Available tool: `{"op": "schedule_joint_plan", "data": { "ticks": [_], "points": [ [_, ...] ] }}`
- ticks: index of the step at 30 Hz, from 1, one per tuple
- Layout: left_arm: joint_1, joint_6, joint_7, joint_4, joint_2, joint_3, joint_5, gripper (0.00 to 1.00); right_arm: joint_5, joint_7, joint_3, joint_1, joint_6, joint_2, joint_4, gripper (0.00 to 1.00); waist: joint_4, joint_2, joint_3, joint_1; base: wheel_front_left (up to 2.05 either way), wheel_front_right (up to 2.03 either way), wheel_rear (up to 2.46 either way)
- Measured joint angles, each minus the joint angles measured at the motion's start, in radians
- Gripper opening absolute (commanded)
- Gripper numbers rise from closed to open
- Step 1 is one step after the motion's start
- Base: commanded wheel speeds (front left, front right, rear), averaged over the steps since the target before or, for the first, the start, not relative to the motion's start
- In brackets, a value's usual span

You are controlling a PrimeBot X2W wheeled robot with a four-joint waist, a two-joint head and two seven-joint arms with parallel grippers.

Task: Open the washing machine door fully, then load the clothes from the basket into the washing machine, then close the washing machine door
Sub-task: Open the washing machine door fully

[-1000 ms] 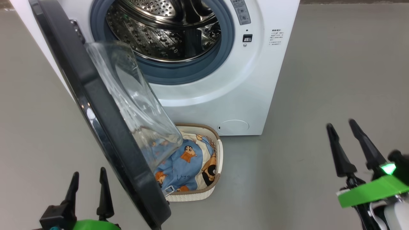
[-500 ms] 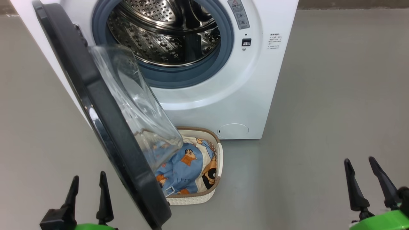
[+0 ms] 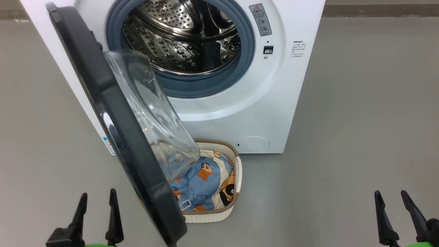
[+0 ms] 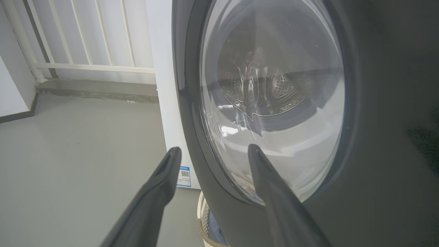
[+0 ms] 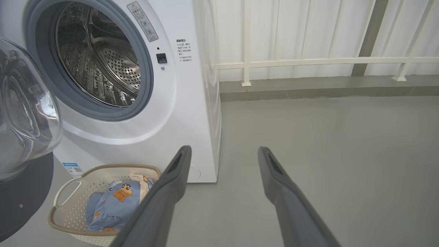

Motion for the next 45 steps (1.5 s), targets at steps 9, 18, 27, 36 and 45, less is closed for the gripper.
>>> {"op": "schedule_joint_plan", "data": {
  "ticks": [9,18,27,36,45],
  "points": [
    [0.007,0.000,0.000,0.009,0.000,0.000,0.000,0.00,0.000,0.000,-0.002,0.000,0.000,0.000,0.007,1.00,0.002,0.0000,-0.002,0.0000,0.00,0.00,0.00],
    [0.007,-0.003,0.000,0.017,0.000,0.005,-0.011,0.00,0.000,0.000,-0.007,0.000,0.000,0.000,0.009,1.00,0.007,0.0000,-0.005,0.0000,0.00,0.00,0.00],
    [0.007,0.002,0.000,0.017,0.000,0.012,-0.029,0.00,-0.004,0.000,-0.012,0.000,0.000,0.004,0.010,1.00,0.011,0.0000,-0.001,0.0000,0.00,0.00,0.00],
    [0.002,0.041,0.000,-0.062,-0.001,0.096,-0.034,0.00,-0.005,0.000,-0.024,0.000,0.000,0.011,0.009,1.00,0.025,0.0000,-0.004,0.0000,0.00,0.00,0.00],
    [-0.097,0.012,0.000,-0.236,-0.002,0.180,0.037,0.00,-0.007,0.000,-0.032,0.000,0.000,0.020,0.009,1.00,0.046,0.0000,-0.011,0.0000,0.00,0.00,0.00]
  ]
}}
